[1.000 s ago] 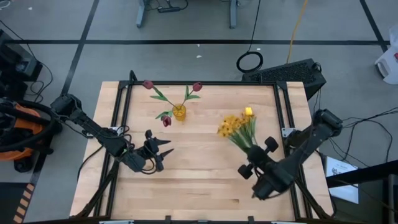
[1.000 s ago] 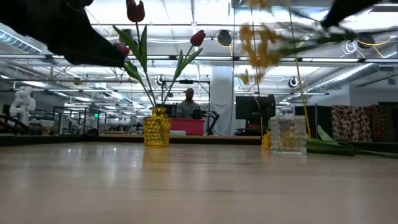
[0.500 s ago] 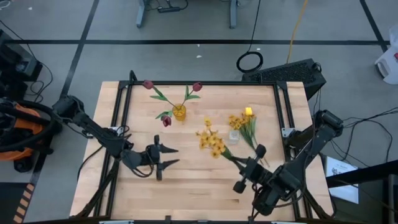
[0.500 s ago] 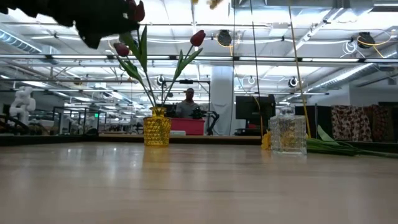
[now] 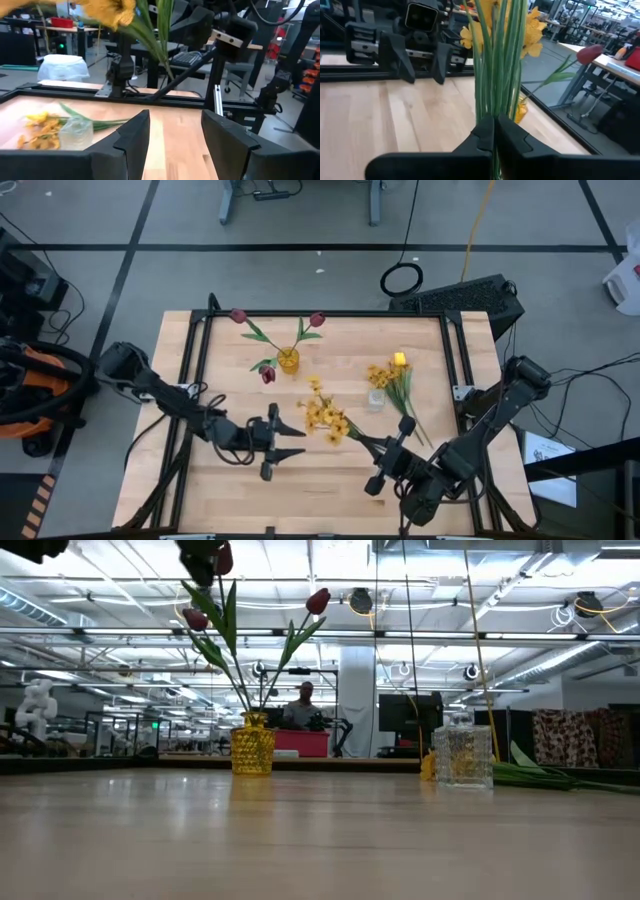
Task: Sort flowers into vase by color
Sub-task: Put the yellow flower into the transparent vase
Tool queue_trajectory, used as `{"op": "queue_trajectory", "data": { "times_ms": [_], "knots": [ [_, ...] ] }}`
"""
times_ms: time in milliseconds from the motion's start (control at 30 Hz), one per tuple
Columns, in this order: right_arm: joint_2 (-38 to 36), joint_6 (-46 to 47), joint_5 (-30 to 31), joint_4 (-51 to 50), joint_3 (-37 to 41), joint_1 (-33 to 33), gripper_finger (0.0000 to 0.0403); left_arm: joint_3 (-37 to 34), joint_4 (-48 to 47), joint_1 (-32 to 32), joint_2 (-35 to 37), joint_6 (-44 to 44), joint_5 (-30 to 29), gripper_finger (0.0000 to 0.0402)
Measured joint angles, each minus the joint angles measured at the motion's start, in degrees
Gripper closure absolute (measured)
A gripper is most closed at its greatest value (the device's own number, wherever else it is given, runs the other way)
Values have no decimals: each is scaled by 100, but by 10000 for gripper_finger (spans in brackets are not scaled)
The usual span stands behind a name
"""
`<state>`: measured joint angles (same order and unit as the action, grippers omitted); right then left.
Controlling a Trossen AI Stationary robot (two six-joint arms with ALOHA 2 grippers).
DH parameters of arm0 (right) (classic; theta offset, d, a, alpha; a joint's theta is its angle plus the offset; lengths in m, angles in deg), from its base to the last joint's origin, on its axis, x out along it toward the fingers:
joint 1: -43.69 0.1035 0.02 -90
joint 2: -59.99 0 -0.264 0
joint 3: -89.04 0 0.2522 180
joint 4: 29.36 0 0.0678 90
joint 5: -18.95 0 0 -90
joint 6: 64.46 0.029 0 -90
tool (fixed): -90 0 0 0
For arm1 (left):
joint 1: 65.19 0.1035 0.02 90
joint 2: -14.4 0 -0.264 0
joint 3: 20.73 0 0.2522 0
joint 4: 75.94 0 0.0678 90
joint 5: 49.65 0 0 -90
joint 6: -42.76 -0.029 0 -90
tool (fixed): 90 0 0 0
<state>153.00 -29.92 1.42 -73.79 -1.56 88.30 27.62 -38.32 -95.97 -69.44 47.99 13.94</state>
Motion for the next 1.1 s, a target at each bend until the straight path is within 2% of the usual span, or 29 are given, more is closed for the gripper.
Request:
{"op": "queue_trajectory", "data": {
  "times_ms": [267, 433, 633, 800, 933, 1100],
  "knots": [
    [0, -1862, -109, 2610, 467, -159, 402, 749, 85, 192, -691, 46, 58, 215],
    [0, -3037, -828, 4392, 826, -212, 402, 1065, 77, 222, -904, 38, 73, 215],
    [0, -3794, -1550, 6052, 1368, -304, 402, 1183, 322, 158, -900, -359, 378, 215],
    [0, -3861, -2050, 6679, 1720, -486, 402, 1192, 772, 36, -897, -852, 555, 215],
    [2, -3830, -2061, 6722, 1832, -619, 402, 1192, 988, 27, -898, -989, 539, 215],
    [2, -3722, -2471, 6725, 1851, -727, 402, 1192, 995, 71, -898, -1010, 517, 215]
  ]
}}
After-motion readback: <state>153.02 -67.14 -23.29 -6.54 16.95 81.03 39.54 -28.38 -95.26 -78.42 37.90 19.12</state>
